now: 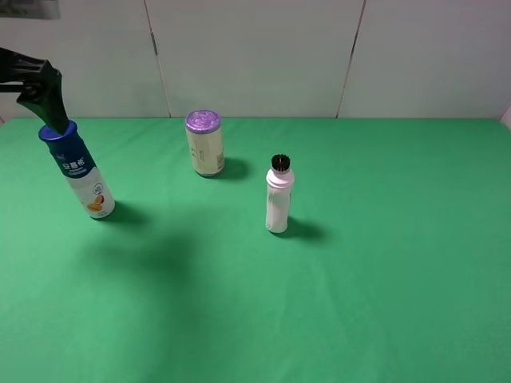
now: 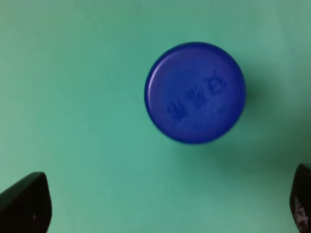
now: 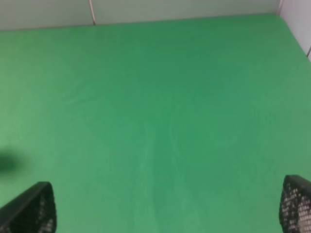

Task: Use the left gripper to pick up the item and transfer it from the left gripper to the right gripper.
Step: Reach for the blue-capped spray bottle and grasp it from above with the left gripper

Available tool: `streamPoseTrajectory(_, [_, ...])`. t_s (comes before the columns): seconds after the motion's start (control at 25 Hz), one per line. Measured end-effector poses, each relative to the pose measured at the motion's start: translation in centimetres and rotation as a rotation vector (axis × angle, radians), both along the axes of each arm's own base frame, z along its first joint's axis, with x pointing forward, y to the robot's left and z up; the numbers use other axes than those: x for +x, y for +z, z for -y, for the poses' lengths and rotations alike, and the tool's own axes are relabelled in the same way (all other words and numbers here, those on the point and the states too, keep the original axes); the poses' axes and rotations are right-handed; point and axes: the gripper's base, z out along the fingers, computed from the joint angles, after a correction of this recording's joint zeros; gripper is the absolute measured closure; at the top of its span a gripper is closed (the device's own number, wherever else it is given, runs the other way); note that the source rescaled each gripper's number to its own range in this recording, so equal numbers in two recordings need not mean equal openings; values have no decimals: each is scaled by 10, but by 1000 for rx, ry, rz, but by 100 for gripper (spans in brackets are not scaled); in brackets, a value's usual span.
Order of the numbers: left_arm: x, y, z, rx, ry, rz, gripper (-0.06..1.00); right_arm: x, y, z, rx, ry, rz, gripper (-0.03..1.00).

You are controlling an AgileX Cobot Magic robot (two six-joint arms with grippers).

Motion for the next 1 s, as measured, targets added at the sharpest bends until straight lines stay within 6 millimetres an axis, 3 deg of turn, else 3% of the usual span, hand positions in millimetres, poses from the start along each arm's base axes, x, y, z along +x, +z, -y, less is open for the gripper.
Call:
streamPoseTrajectory(0.28, [29,-21,4,0,1,-47,-6,0,0,0,0,0,0,-3])
streamPoseTrajectory(0.52, [46,-53,10,-36,13,-126,-6,0,0,0,0,0,0,-3])
streamPoseTrajectory(1.0, [57,-82,15,-38,11,-183,-6,0,0,0,0,0,0,-3])
